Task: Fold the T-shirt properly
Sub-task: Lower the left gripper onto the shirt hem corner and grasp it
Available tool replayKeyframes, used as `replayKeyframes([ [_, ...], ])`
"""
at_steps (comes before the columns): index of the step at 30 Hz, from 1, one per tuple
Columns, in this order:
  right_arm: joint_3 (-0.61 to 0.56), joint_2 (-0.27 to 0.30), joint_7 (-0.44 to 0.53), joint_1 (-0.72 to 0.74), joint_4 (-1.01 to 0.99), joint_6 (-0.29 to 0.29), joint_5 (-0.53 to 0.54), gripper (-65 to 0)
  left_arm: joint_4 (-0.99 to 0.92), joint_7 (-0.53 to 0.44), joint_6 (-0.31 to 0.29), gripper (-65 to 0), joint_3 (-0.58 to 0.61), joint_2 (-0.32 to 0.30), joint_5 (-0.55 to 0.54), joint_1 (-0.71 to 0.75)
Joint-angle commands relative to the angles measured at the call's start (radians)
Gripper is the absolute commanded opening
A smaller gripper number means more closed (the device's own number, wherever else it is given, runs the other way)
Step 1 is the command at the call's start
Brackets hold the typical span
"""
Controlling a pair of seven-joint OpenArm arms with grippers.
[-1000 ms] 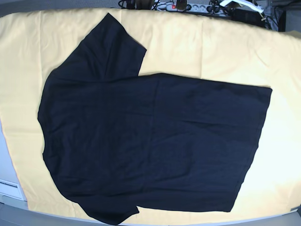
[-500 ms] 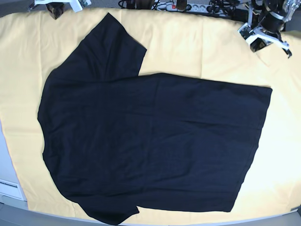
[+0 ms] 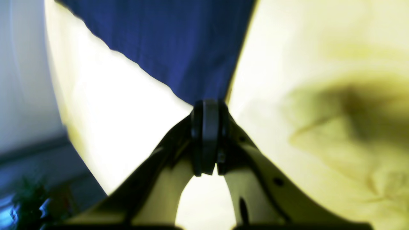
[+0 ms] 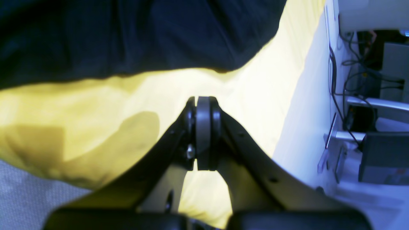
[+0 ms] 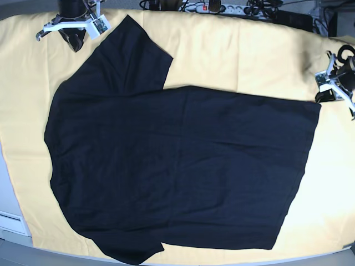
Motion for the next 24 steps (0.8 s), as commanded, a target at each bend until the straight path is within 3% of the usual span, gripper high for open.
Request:
replayKeyframes([
  [1,0.0,0.005,0.011,-0.012,0.013,-0.014,-0.012,-65.0,-0.011,-0.069,-0.037,-65.0,-0.012,-0.035,-0.01,-0.033],
  [3,0.0,0.005,0.011,-0.012,0.013,-0.014,-0.012,-65.0,-0.041,-0.154,-0.132,-61.6,-0.012,-0.05,-0.01,-0.088],
  [5,0.0,0.005,0.01,-0.012,0.013,-0.014,-0.012,-65.0,-0.056,-0.175,-0.194,-44.8,-0.012,-0.055,-0.01,-0.127],
  [7,0.0,0.005,0.011,-0.012,0.013,-0.014,-0.012,-65.0,-0.068,-0.17,-0.201,-30.0,0.007,-0.061,-0.009,-0.156],
  [8,0.0,0.005,0.011,-0.012,0.013,-0.014,-0.012,-65.0,-0.076,-0.17,-0.2,-25.8,0.027,-0.069,-0.008,-0.17],
  [11,0.0,0.005,0.011,-0.012,0.013,-0.014,-0.011,-65.0,-0.108,-0.169,-0.191,-24.7,0.134,-0.087,0.06,-0.238],
  [14,0.0,0.005,0.011,-0.012,0.013,-0.014,-0.011,-65.0,-0.153,-0.168,-0.134,-24.7,0.277,-0.09,0.115,-0.34],
  [17,0.0,0.005,0.01,-0.012,0.013,-0.014,-0.012,-65.0,-0.202,-0.168,-0.113,-24.7,0.423,-0.087,0.173,-0.457],
  [24,0.0,0.005,0.01,-0.015,0.013,-0.014,-0.011,-65.0,-0.311,-0.168,-0.101,-24.7,0.703,-0.079,0.237,-0.71],
])
